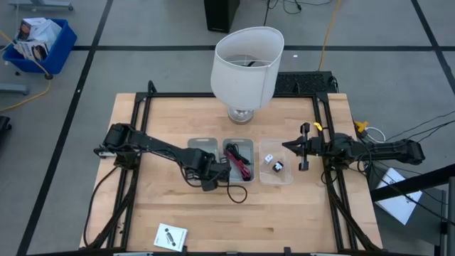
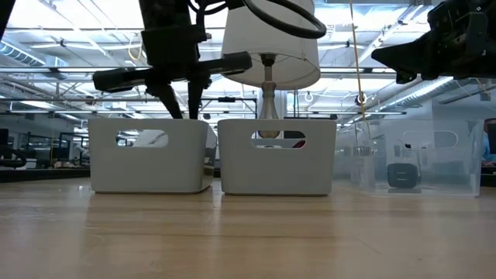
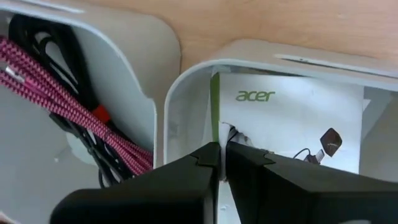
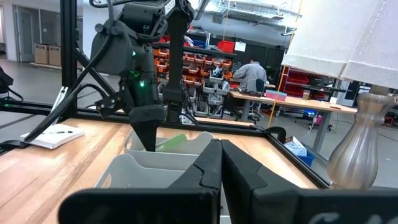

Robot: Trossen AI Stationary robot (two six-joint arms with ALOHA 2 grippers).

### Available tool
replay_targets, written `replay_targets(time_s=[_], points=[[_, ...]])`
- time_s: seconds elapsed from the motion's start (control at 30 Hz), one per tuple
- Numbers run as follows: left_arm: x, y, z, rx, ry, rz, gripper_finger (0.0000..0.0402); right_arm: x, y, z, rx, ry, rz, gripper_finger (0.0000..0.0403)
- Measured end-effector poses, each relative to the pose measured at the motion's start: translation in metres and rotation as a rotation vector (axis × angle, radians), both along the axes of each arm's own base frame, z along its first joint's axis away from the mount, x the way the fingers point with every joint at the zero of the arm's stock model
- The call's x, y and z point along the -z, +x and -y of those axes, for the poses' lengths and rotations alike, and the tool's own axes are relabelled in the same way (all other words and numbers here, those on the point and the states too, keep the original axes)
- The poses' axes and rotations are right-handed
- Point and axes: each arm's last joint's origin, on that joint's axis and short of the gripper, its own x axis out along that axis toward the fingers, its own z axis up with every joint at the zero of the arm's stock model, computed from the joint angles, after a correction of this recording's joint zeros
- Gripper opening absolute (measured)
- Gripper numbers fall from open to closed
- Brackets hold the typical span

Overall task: Pick and place items into bin
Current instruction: Put the top card reader box into the left gray bin, then put the card reader box into the left gray bin

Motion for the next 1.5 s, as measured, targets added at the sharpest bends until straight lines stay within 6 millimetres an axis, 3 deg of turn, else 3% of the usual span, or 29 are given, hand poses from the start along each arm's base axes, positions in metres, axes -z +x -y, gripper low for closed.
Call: replay_targets(time_s=[0.27,0.4,0.5,0.6,0.77,0.9,1.0,1.07,1.17,1.5], points=[[0.000,-0.002,0.001,-0.044,0.031,0.005,0.0116,0.000,0.000,0.000,0.000,0.000,0.000,0.0000],[-0.002,-0.002,0.004,-0.052,0.189,0.046,0.0165,0.000,0.000,0.000,0.000,0.000,0.000,0.0000],[-0.013,-0.011,0.007,-0.056,0.317,0.076,0.0187,0.000,0.000,0.000,0.000,0.000,0.000,0.0000],[-0.035,-0.025,0.013,-0.112,0.329,0.142,0.0194,0.000,0.000,0.000,0.000,0.000,0.000,0.0000],[-0.081,-0.059,0.028,-0.359,0.152,0.368,0.0189,0.000,0.000,0.000,0.000,0.000,0.001,0.0000],[-0.115,-0.090,0.039,-0.682,-0.281,0.433,0.0180,-0.001,0.000,0.000,0.000,0.000,0.011,0.0000],[-0.128,-0.106,0.050,-1.009,-0.553,0.416,0.0169,-0.001,0.000,0.000,0.000,0.000,0.013,0.0000],[-0.129,-0.114,0.063,-1.143,-0.633,0.405,0.0159,-0.001,0.000,0.000,0.000,0.000,0.012,0.0000],[-0.121,-0.125,0.095,-1.161,-0.674,0.354,0.0140,-0.001,0.000,0.000,0.000,0.000,0.015,0.0000],[-0.063,-0.141,0.198,-1.183,-0.737,0.230,0.0070,-0.003,0.000,0.000,-0.003,0.018,0.032,0.0000]])
